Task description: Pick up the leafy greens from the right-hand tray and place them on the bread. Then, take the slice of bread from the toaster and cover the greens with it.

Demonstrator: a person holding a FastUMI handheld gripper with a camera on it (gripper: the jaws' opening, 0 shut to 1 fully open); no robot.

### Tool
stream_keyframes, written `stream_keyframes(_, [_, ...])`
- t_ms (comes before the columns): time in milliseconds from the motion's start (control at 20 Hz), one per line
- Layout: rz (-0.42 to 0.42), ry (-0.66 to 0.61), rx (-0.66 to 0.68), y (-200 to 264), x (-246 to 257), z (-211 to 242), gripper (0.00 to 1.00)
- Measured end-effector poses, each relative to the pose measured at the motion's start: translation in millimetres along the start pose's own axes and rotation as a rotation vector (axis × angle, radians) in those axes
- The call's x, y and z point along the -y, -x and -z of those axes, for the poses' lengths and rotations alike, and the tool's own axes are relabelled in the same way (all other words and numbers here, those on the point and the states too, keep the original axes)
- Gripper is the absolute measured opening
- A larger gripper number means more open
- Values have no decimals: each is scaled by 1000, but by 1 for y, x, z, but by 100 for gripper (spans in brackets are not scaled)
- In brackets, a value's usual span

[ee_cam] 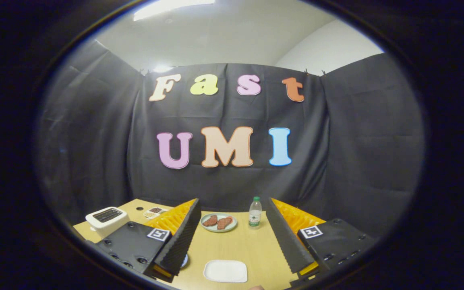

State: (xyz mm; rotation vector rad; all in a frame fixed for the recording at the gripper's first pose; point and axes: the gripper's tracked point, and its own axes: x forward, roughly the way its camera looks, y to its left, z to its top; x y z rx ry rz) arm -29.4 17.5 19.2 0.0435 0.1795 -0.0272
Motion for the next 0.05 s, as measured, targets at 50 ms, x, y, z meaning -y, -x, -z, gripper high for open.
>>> stream_keyframes(50, [0, -4, 2, 1, 0, -1, 100])
